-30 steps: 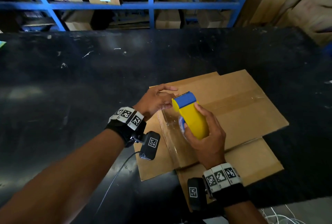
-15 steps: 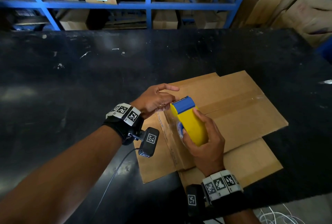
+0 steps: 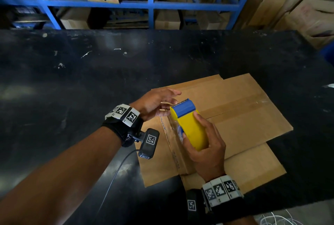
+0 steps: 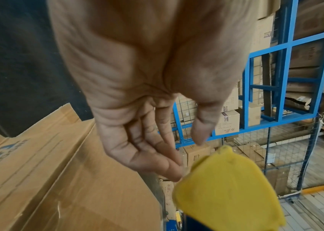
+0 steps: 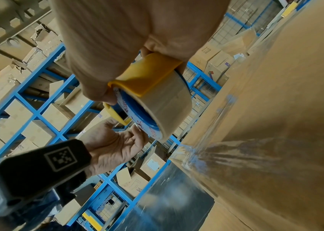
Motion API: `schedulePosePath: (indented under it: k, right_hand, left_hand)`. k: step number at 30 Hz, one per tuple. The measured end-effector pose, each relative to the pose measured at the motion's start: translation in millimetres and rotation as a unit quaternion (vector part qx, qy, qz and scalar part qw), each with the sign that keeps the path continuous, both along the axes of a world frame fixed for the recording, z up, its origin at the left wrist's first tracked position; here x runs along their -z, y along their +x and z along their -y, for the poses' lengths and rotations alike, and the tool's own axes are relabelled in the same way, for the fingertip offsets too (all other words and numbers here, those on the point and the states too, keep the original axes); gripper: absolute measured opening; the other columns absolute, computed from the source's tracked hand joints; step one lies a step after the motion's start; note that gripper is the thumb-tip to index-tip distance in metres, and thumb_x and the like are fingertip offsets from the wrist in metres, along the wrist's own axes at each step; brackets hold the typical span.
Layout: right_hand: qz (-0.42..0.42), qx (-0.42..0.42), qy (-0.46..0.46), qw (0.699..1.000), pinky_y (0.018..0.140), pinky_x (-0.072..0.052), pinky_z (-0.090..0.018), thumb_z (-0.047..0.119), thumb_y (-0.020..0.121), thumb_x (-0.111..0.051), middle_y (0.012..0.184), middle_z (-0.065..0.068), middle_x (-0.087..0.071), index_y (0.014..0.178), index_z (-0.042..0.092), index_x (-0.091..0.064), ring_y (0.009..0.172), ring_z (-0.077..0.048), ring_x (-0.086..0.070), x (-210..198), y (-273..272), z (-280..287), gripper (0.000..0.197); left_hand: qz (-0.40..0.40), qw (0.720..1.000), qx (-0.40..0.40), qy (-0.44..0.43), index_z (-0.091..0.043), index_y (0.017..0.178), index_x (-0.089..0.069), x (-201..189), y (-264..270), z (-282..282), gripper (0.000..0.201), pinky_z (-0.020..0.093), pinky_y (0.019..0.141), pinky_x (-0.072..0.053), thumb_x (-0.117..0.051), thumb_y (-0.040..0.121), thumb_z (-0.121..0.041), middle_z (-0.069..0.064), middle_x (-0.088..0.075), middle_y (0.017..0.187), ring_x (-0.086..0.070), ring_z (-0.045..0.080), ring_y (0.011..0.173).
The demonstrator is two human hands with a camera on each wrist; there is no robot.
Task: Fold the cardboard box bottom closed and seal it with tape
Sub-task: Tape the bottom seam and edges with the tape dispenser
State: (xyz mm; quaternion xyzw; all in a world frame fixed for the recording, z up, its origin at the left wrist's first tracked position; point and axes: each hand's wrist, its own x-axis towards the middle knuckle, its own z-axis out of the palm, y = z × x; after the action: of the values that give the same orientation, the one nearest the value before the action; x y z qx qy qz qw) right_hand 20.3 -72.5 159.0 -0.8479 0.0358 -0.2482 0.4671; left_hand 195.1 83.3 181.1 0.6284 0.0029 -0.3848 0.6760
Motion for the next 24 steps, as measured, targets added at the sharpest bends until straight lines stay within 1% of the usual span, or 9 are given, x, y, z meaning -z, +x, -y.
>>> schedulePosePath:
  k: [3,4,7,10,14,17,19,21,24]
  right_hand:
    - [-0.004,0.001,0.002,1.0,0.076,-0.051,-0.017,0.036,0.082,-0.074,0.114,0.001,-0.062,0.138,0.016,-0.056,0.101,-0.003,-0.059,-0.5,0.7,-2.6,0.063]
    - [-0.005,0.001,0.003,1.0,0.076,-0.05,-0.016,0.037,0.082,-0.074,0.114,0.001,-0.062,0.138,0.016,-0.056,0.101,-0.002,-0.059,-1.2,1.2,-3.6,0.062]
    - [-0.008,0.003,0.006,1.0,0.078,-0.049,-0.013,0.037,0.082,-0.073,0.115,0.0,-0.063,0.138,0.014,-0.056,0.102,-0.001,-0.059,-3.2,2.5,-5.8,0.062]
    - [-0.016,0.008,0.001,1.0,0.075,-0.051,-0.016,0.034,0.082,-0.076,0.115,0.0,-0.063,0.139,0.016,-0.056,0.1,-0.002,-0.059,-3.9,5.1,-7.9,0.063]
    - [-0.029,0.018,-0.018,0.999,0.078,-0.048,-0.012,0.029,0.081,-0.081,0.116,0.0,-0.063,0.14,0.018,-0.055,0.102,0.001,-0.058,-7.3,7.1,-12.0,0.066]
    - [-0.041,0.026,-0.026,0.998,0.077,-0.052,-0.017,0.033,0.083,-0.08,0.116,0.003,-0.061,0.143,0.023,-0.053,0.102,-0.002,-0.059,-14.3,4.7,-15.0,0.066]
    - [-0.044,0.04,-0.025,0.998,0.078,-0.055,-0.02,0.037,0.083,-0.079,0.116,0.006,-0.061,0.141,0.025,-0.054,0.102,-0.001,-0.06,-19.3,-0.8,-15.0,0.065]
    - [-0.044,0.053,-0.022,0.997,0.079,-0.053,-0.014,0.045,0.083,-0.074,0.115,0.01,-0.061,0.139,0.026,-0.055,0.103,0.004,-0.059,-22.1,-13.8,-12.7,0.062]
    - [-0.077,0.053,-0.031,0.995,0.072,-0.046,-0.003,0.052,0.08,-0.071,0.115,0.015,-0.058,0.14,0.033,-0.05,0.104,0.013,-0.055,-23.1,-31.6,-8.9,0.066]
  left_hand:
    - [0.03,0.999,0.035,0.004,-0.021,0.12,-0.071,2.1,2.0,-4.2,0.03,0.05,0.1,-0.054,-0.068,0.095,-0.005,0.004,-0.074,0.099,-0.062,0.024,0.095]
    - [0.038,0.998,0.04,0.004,-0.022,0.119,-0.071,2.1,3.0,-5.2,0.032,0.051,0.101,-0.053,-0.068,0.094,-0.001,0.007,-0.074,0.1,-0.062,0.026,0.098]
    - [0.077,0.996,0.039,0.021,-0.02,0.119,-0.069,-1.5,6.5,-7.5,0.034,0.036,0.08,-0.063,-0.068,0.094,0.003,0.012,-0.074,0.102,-0.07,0.022,0.094]
    - [0.121,0.991,0.031,0.039,-0.01,0.122,-0.067,-6.2,9.0,-6.8,0.034,0.025,0.066,-0.061,-0.068,0.092,0.006,0.008,-0.077,0.092,-0.076,0.011,0.082]
    - [0.159,0.985,0.04,0.06,-0.004,0.12,-0.066,-12.8,20.4,-6.4,0.035,0.028,0.068,-0.062,-0.073,0.087,0.005,0.012,-0.075,0.088,-0.075,0.016,0.079]
    - [0.169,0.981,0.072,0.069,-0.003,0.12,-0.064,-17.3,34.6,-1.7,0.039,0.027,0.068,-0.061,-0.079,0.083,0.001,0.011,-0.076,0.085,-0.075,0.016,0.076]
    - [0.186,0.978,0.056,0.079,-0.009,0.112,-0.067,-18.3,52.8,0.2,0.033,0.026,0.067,-0.059,-0.08,0.083,-0.001,0.009,-0.075,0.084,-0.075,0.017,0.075]
    - [0.187,0.978,0.011,0.088,-0.014,0.105,-0.067,-19.8,76.2,-4.4,0.028,0.03,0.073,-0.061,-0.079,0.084,0.0,0.009,-0.075,0.085,-0.074,0.019,0.079]
    - [0.175,0.979,0.017,0.107,-0.009,0.112,-0.065,-17.9,101.9,-14.1,0.032,0.028,0.074,-0.062,-0.078,0.084,0.001,0.012,-0.075,0.089,-0.076,0.019,0.079]
